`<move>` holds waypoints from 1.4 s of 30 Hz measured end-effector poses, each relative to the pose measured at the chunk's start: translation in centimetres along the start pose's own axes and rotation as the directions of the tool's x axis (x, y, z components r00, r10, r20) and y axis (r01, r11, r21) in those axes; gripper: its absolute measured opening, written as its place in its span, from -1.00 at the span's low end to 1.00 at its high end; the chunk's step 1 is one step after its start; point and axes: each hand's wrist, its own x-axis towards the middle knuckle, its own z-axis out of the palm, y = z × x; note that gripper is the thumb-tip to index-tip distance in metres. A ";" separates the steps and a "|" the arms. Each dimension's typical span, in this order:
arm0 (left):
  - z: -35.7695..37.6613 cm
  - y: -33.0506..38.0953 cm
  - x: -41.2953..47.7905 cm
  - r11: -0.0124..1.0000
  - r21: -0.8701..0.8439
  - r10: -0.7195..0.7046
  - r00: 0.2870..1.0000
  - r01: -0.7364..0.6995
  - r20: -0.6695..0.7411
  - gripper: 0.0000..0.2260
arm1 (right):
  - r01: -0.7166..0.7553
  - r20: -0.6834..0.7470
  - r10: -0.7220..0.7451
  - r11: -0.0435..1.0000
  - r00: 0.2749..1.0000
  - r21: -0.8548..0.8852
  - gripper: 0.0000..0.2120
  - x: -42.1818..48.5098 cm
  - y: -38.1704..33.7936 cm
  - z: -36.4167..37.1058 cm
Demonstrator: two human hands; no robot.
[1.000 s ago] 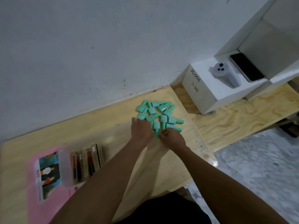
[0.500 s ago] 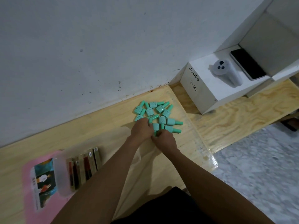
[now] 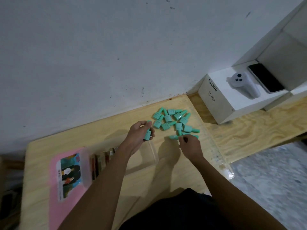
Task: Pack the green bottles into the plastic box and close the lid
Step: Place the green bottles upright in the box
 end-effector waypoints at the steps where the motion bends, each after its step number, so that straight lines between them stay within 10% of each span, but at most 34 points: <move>1: -0.5 -0.2 -0.1 0.998 0.050 0.041 0.999 -0.039 -0.036 -0.81 | 0.018 0.001 -0.018 0.999 1.000 0.032 -0.75 -0.3 -0.2 -0.5; 10: -4.2 -1.9 -1.8 0.754 0.617 0.444 0.868 -0.226 -0.224 -0.80 | 0.308 0.092 -0.306 0.951 0.947 -0.002 -0.69 -1.4 -5.6 -0.6; 27: -5.4 -4.8 -1.1 0.657 0.741 0.462 0.853 -0.143 -0.245 -0.78 | 0.609 0.168 -0.608 0.651 0.776 -0.454 -0.69 0.0 -9.4 6.4; 42: -5.1 -5.8 -0.2 0.602 0.781 0.485 0.853 -0.166 -0.192 -0.79 | 0.547 0.071 -0.611 0.643 0.788 -0.536 -0.76 -0.5 -8.2 7.3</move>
